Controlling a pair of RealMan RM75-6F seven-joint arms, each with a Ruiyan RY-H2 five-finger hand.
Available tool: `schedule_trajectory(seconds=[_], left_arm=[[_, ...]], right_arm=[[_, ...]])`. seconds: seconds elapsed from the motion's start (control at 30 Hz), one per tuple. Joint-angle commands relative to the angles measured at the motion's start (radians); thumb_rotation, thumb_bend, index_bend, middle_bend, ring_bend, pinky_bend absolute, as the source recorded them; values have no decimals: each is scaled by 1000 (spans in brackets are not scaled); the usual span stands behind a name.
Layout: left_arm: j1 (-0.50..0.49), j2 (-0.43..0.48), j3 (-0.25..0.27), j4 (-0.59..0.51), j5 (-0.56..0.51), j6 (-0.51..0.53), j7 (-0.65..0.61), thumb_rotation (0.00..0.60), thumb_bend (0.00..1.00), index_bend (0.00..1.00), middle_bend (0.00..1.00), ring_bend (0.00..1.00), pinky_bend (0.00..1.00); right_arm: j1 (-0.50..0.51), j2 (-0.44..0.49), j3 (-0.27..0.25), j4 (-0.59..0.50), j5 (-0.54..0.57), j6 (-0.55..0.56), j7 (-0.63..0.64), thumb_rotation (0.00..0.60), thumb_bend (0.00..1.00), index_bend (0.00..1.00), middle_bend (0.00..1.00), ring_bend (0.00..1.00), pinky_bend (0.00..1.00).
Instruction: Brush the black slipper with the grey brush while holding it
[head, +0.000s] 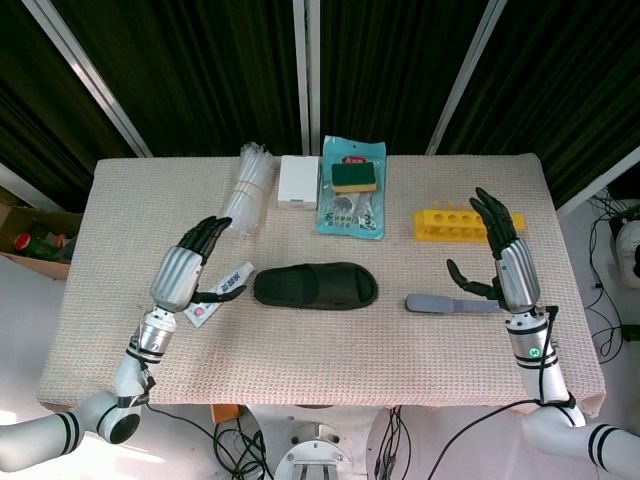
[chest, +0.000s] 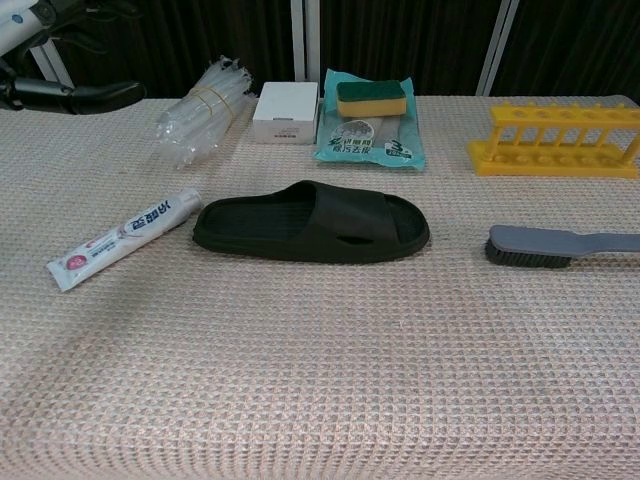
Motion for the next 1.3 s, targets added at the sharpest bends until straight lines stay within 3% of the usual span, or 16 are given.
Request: schedule_trajectory(seconds=[0.03, 0.47, 0.6, 0.87, 1.03, 1.17, 1.3], left_arm=[[-3, -3, -1, 0, 1, -4, 2, 259, 137, 54, 109, 75, 188], [-7, 6, 12, -15, 18, -15, 15, 271, 137, 55, 109, 75, 188], [-17, 23, 23, -32, 23, -44, 32, 277, 136, 55, 109, 75, 188], [-58, 76, 62, -91, 10, -176, 130, 271, 135, 55, 109, 71, 187], [-66, 71, 77, -108, -8, -214, 194, 275, 128, 55, 109, 71, 187], [-65, 55, 94, -109, -27, -239, 242, 276, 117, 55, 109, 71, 187], [-65, 31, 106, -94, -39, -256, 273, 276, 115, 55, 109, 71, 188]], right_arm=[[-1, 1, 0, 1, 3, -3, 3, 600, 315, 0, 0, 0, 34], [-7, 8, -12, -4, 1, -9, -10, 600, 315, 0, 0, 0, 34], [-18, 63, -38, -38, 17, -61, -46, 600, 322, 0, 0, 0, 34], [-49, 270, -132, -180, 75, -241, -260, 600, 326, 0, 0, 0, 24], [-67, 408, -200, -287, 199, -398, -492, 600, 327, 0, 0, 0, 25], [-89, 455, -236, -325, 294, -456, -605, 600, 327, 0, 0, 0, 25], [-105, 442, -256, -300, 337, -486, -640, 600, 327, 0, 0, 0, 24]])
